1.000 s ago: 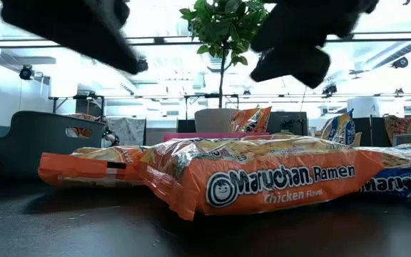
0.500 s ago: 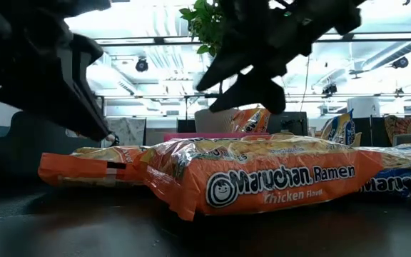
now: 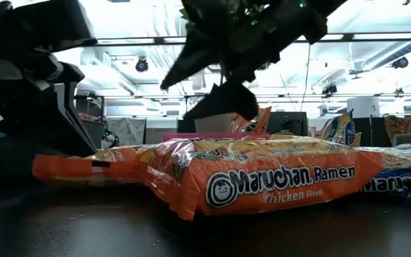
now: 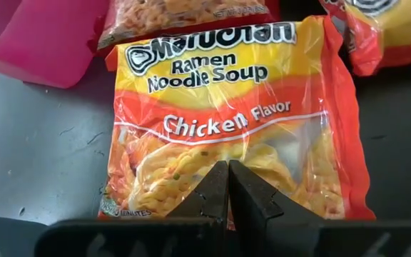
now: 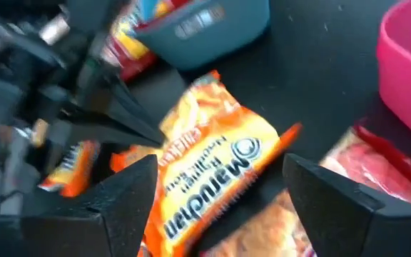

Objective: Sort Maruchan noodles
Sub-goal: Put the top orange noodle pack into the red bin

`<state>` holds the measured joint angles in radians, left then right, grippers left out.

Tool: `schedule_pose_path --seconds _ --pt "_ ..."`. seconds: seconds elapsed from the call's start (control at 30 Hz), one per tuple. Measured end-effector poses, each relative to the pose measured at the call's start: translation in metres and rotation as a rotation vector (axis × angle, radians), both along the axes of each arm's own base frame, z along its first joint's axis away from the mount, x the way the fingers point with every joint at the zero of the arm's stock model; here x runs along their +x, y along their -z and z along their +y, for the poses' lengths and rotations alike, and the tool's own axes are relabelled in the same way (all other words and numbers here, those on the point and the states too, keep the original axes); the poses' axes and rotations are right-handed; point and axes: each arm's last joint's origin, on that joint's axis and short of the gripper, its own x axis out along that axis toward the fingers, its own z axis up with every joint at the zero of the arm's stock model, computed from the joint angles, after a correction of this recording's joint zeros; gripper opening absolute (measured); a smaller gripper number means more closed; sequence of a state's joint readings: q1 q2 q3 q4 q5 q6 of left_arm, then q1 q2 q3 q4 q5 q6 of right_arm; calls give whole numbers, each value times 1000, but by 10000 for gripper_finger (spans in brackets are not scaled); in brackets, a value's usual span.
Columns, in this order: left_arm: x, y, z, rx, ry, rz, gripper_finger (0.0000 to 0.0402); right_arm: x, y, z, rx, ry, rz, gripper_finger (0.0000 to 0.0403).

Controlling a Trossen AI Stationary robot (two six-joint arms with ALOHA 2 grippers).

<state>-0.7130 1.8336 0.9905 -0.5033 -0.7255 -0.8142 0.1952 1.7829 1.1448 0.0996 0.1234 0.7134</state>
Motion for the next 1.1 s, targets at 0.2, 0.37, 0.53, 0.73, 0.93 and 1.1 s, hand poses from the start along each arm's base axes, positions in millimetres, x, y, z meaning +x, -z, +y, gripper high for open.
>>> schedule_pose_path --seconds 0.2,0.37,0.53,0.73,0.93,1.1 --pt "-5 4 -3 -11 -8 -14 0 14 7 -1 9 20 51 306" --pt "-10 6 -6 -20 -21 -27 0 16 12 -3 11 33 83 302" --pt "-15 9 -8 -21 -31 -53 0 18 12 -2 23 40 79 304" --pt "-17 13 -8 -19 -35 -86 0 21 14 -1 27 40 53 300" --pt "-22 7 -12 7 -4 -110 0 28 38 0 18 32 65 299" --pt "-26 -3 -14 -20 16 -112 0 31 47 -1 22 22 67 297"
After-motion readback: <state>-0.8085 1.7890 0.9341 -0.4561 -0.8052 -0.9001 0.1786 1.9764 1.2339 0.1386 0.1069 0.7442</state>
